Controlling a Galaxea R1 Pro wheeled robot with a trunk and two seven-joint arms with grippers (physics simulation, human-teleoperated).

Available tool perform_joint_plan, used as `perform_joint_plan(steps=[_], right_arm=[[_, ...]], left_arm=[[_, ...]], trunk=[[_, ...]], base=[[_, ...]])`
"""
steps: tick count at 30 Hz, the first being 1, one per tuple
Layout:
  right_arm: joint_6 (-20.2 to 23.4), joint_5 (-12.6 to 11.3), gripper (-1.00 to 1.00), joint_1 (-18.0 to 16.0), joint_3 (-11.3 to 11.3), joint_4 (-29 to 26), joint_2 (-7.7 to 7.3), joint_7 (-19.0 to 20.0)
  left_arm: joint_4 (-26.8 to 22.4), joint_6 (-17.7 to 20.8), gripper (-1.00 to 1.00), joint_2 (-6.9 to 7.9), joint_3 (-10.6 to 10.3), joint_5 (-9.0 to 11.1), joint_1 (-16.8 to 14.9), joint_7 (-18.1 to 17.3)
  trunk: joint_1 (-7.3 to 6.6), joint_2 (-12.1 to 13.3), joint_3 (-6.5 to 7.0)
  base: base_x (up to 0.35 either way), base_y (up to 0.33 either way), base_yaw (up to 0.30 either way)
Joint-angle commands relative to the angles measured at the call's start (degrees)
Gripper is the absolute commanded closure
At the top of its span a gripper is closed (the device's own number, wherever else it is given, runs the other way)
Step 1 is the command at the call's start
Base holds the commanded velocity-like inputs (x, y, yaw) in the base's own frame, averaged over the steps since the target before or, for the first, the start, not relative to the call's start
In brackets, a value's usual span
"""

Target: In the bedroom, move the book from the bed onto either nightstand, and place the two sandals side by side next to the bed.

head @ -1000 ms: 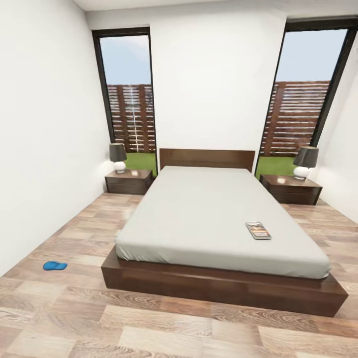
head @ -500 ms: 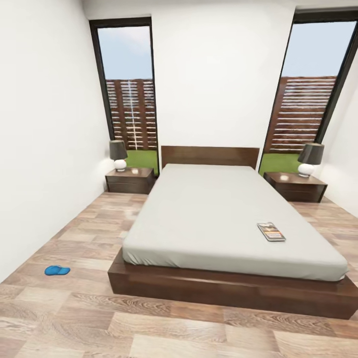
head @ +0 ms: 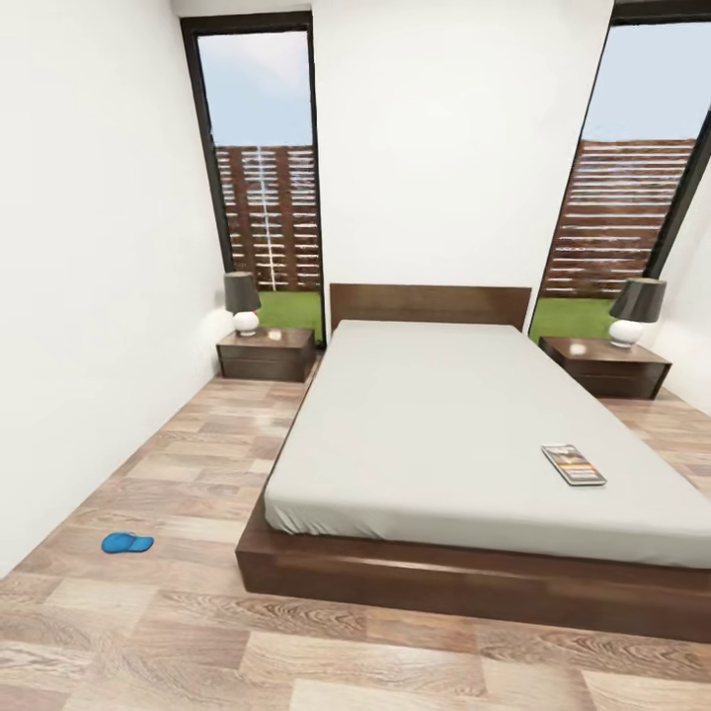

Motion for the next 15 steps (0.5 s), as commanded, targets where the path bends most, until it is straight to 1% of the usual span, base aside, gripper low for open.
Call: perform_joint_plan(steps=[1, 5, 8, 10, 15], right_arm=[[-0.17, -0.07, -1.00, -0.03, -0.03, 0.03, 0.00, 0.04], [-0.21, -0.04, -1.00, -0.03, -0.03, 0.03, 0.00, 0.08], [-0.21, -0.04, -1.00, -0.03, -0.03, 0.03, 0.00, 0.11], [-0.22, -0.03, -1.00, -0.02, -0.03, 0.03, 0.00, 0.13], [-0.23, -0.02, -1.00, -0.03, -0.03, 0.03, 0.00, 0.16]], left_arm=[[0.00, -0.03, -1.00, 0.00, 0.14, 0.02, -0.03, -0.03], [-0.01, -0.03, -1.00, 0.00, 0.14, 0.00, -0.03, -0.03], [0.00, -0.03, -1.00, 0.00, 0.14, -0.01, -0.03, -0.03], [0.00, -0.03, -1.00, 0.00, 0.11, -0.01, -0.03, -0.03], [0.00, -0.07, -1.00, 0.00, 0.14, -0.02, -0.03, -0.03]], trunk=[[0.01, -0.03, -0.15], [0.01, -0.03, -0.51], [0.01, -0.03, -0.75], [0.01, -0.03, -0.85], [0.01, -0.03, -0.91]], base=[[0.166, 0.286, 0.000], [0.166, 0.286, -0.004], [0.165, 0.290, -0.071], [0.157, 0.297, -0.166], [0.086, 0.314, -0.258]])
